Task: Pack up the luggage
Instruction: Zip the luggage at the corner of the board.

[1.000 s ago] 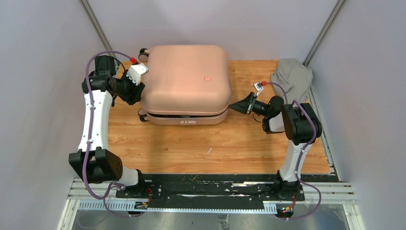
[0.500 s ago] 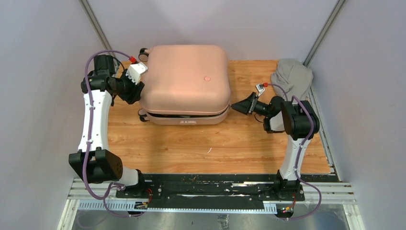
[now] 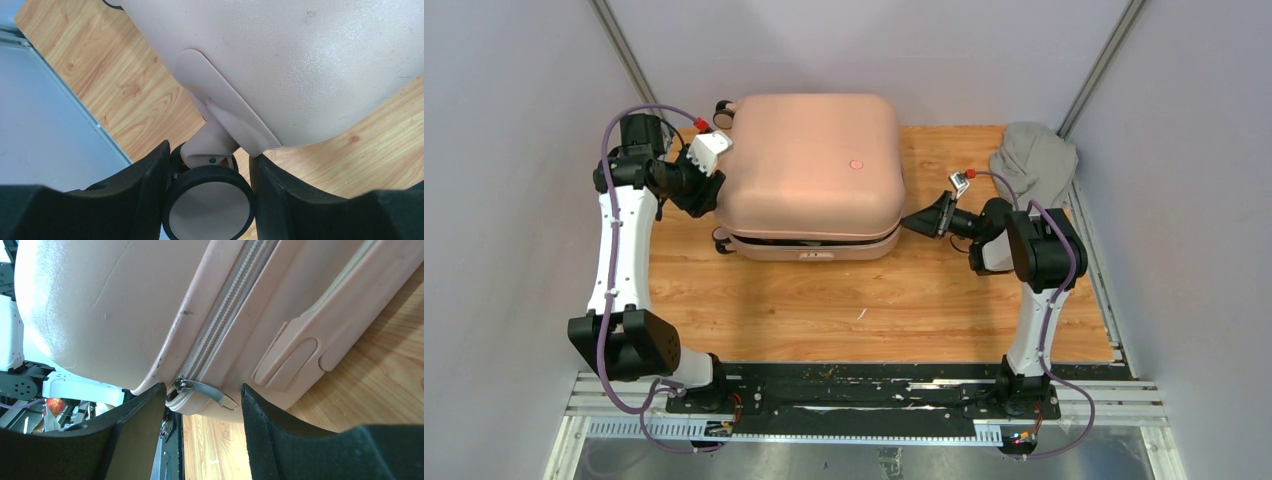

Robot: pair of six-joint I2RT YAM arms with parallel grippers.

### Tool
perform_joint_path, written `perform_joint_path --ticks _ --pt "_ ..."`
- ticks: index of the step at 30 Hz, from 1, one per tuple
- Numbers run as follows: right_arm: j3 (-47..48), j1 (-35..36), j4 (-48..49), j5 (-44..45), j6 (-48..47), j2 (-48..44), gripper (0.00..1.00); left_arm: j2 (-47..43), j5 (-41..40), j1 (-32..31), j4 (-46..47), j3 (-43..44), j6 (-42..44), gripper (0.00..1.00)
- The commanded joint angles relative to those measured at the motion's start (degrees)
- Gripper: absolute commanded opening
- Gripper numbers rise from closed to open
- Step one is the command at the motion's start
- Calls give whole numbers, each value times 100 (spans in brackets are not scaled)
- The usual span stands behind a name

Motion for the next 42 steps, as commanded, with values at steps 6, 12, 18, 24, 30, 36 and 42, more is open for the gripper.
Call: perform_joint_path --ticks 6,12,18,24,30,36,42 --pt "-309 397 434 -241 76 -406 49 116 -307 153 608 594 -274 0" --pt "-393 402 434 -80 38 -583 39 173 -331 175 609 583 -247 0" --pt "-184 381 433 10 126 -364 36 55 -332 173 608 481 -166 0" --pt "-270 293 434 79 78 -374 24 8 -309 184 608 420 -151 0" --pt "-422 178 351 193 -59 -585 9 8 -237 184 608 450 -213 0" --pt "-795 173 -104 280 -541 -957 0 -27 -188 185 608 433 -240 0" --pt "-964 193 -1906 504 -1837 -1640 0 -19 -47 185 608 463 -359 0"
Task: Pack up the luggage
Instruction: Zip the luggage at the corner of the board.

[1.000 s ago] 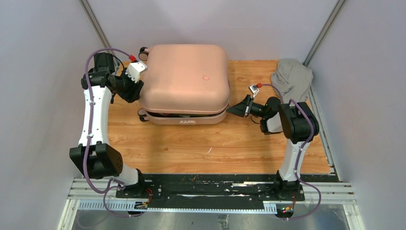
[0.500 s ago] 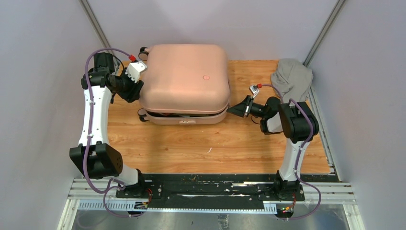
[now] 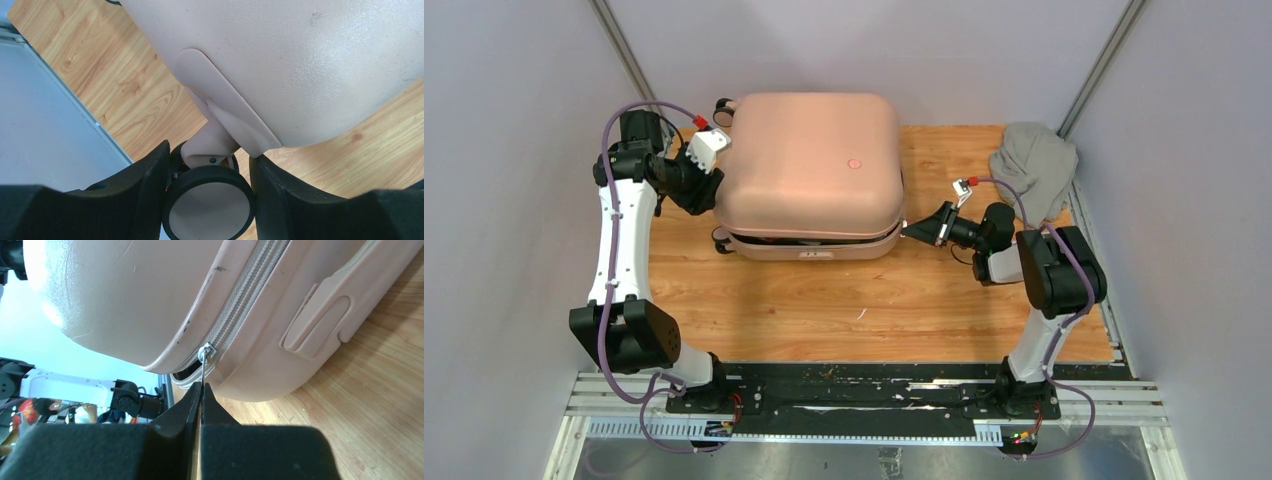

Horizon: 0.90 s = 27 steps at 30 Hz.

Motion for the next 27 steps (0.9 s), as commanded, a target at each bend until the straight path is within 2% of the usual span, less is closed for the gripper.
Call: perform_joint_path --ticks 1,5,12,20,27 --pt "-101 63 -1417 163 -1341 -727 0 -269 3 123 733 255 -450 0" --pt "20 207 -3337 666 -2726 -1491 0 -279 103 127 733 243 -501 0" --pt "271 881 -5285 1696 -4045 -2328 0 -263 321 122 733 189 -687 0" --pt "-147 1462 -5964 2802 -4481 -3457 0 -250 399 124 737 99 -832 0" --pt "-241 1755 -6276 3037 -4574 -3791 0 -316 598 121 741 -169 -895 0"
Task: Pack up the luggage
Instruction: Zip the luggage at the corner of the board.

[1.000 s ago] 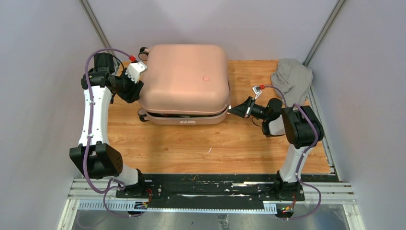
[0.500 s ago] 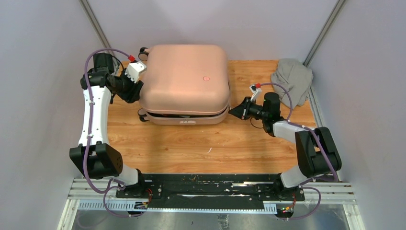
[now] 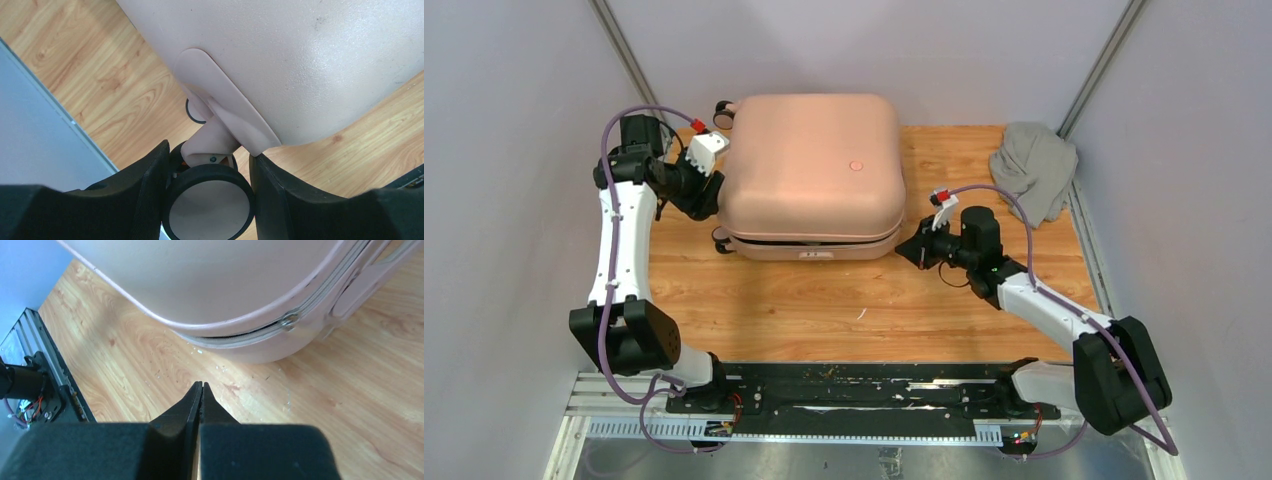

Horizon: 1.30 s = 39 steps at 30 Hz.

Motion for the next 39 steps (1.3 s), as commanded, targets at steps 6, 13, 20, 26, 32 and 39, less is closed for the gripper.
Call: perform_joint_path --ticks 6,13,20,26,32,39 --pt "-32 454 -905 250 -307 -170 0 -372 366 70 768 -142 -633 0" --pt "670 -779 -1163 28 -259 -30 68 -310 240 79 759 237 -682 0" --pt "776 -1249 -282 -1175 -358 897 77 -108 -36 235 768 507 -692 0" --pt "622 -995 453 -1546 -532 1174 77 224 -87 663 775 792 -735 0" --pt "921 -954 1056 -1582 -653 1850 75 295 -207 789 778 721 -652 0" --pt "1583 -813 1024 -2140 -916 2493 71 269 -232 999 781 667 -572 0"
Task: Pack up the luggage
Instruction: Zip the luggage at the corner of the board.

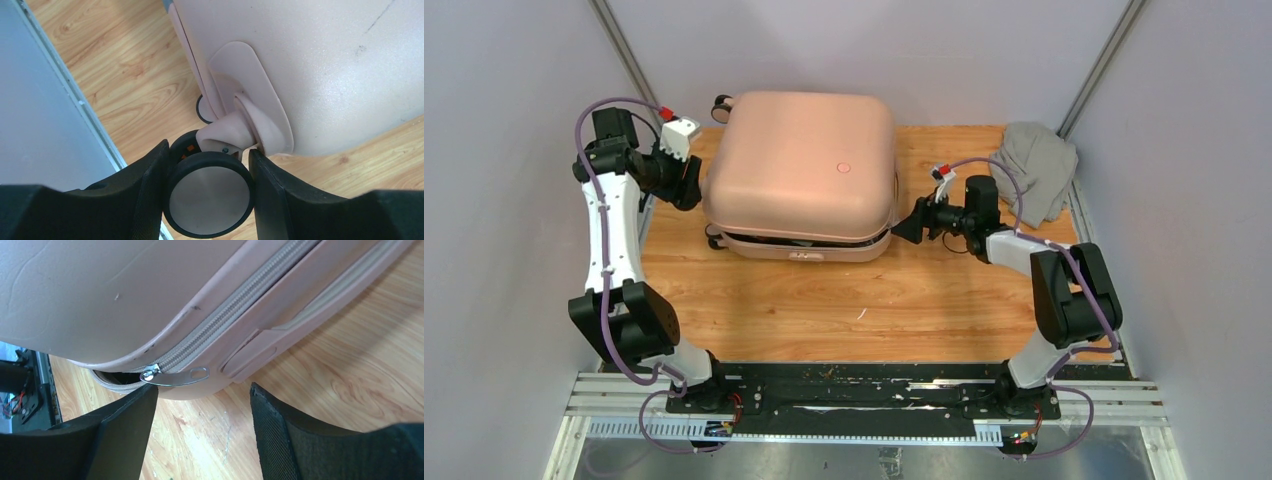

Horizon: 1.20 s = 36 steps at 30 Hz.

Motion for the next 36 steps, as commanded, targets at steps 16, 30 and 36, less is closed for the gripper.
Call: perform_joint_path --ticks 16,30,36 --pt "589 1204 -447 -618 -979 286 63 -57 -305 428 711 262 -179 0" --pt "757 1199 -467 -109 -1045 315 43 -180 -223 423 704 129 -117 0" --pt "1022 1205 -485 137 -1176 393 49 -264 -147 422 703 -43 -83 0"
